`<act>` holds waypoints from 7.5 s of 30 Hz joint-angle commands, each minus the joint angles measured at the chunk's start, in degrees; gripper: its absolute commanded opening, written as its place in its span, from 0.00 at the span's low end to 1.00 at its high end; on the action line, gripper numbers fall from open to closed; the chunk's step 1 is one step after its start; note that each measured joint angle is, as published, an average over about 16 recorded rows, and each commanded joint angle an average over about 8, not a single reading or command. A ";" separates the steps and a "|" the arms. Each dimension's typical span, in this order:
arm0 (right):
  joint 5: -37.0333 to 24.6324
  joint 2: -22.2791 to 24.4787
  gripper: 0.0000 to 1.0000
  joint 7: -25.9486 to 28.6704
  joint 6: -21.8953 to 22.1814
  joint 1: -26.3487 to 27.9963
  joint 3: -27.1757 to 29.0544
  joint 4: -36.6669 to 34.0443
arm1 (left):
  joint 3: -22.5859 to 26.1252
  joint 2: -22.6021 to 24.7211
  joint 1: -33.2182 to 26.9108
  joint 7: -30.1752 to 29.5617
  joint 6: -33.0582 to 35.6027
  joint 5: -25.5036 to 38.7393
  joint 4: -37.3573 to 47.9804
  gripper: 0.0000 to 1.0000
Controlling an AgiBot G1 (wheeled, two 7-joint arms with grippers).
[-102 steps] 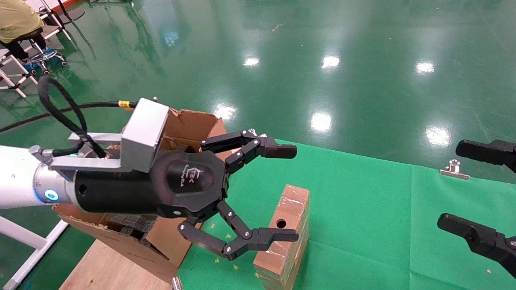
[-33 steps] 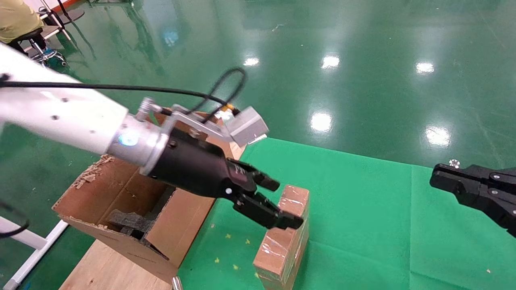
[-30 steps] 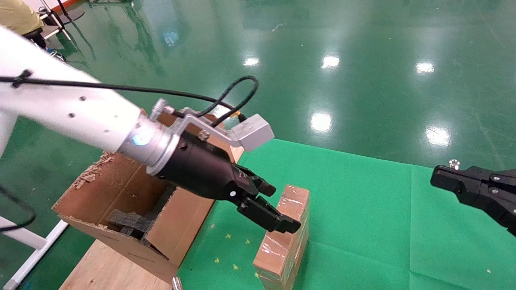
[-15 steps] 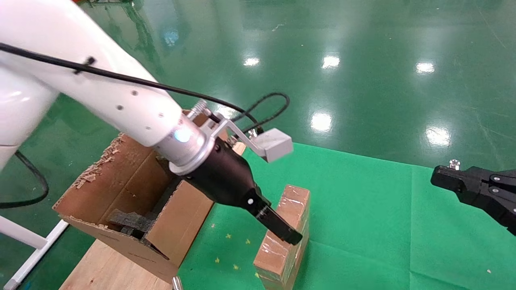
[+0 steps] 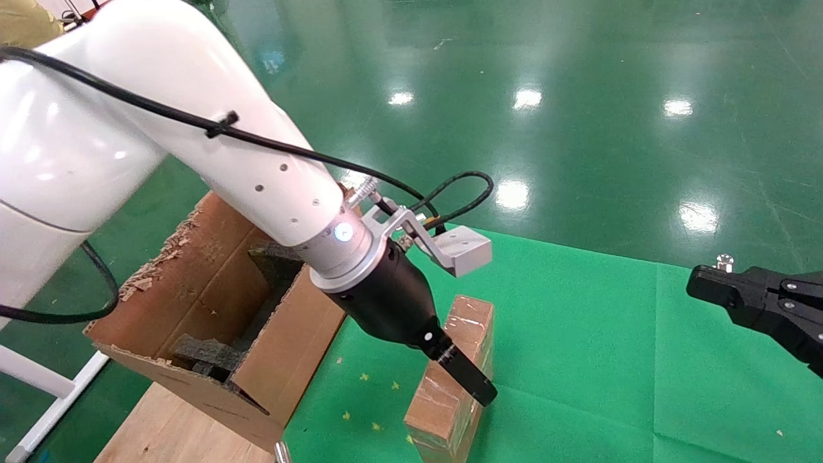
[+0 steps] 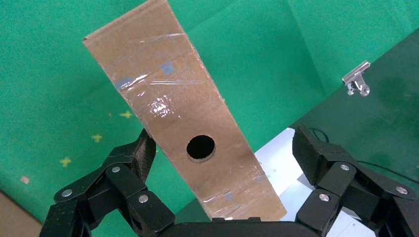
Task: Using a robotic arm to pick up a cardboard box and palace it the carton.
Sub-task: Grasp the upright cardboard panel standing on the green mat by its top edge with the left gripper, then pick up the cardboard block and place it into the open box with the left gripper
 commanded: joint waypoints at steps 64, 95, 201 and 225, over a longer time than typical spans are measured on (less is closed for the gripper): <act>0.01 0.00 1.00 0.00 0.02 -0.02 0.00 -0.01 | 0.97 -1.61 -7.21 2.92 -1.85 4.84 8.06 0.00; 0.01 0.00 1.00 0.00 0.02 -0.02 0.00 -0.01 | 1.03 -13.20 -25.11 37.53 -8.19 19.48 51.68 0.00; 0.01 0.00 1.00 -0.01 0.02 -0.02 0.00 -0.01 | -5.11 -8.04 11.99 53.18 -39.80 9.30 73.44 0.00; 0.02 0.01 1.00 0.00 0.03 -0.03 0.01 -0.02 | -5.25 -7.35 13.92 52.48 -42.34 9.08 73.52 1.00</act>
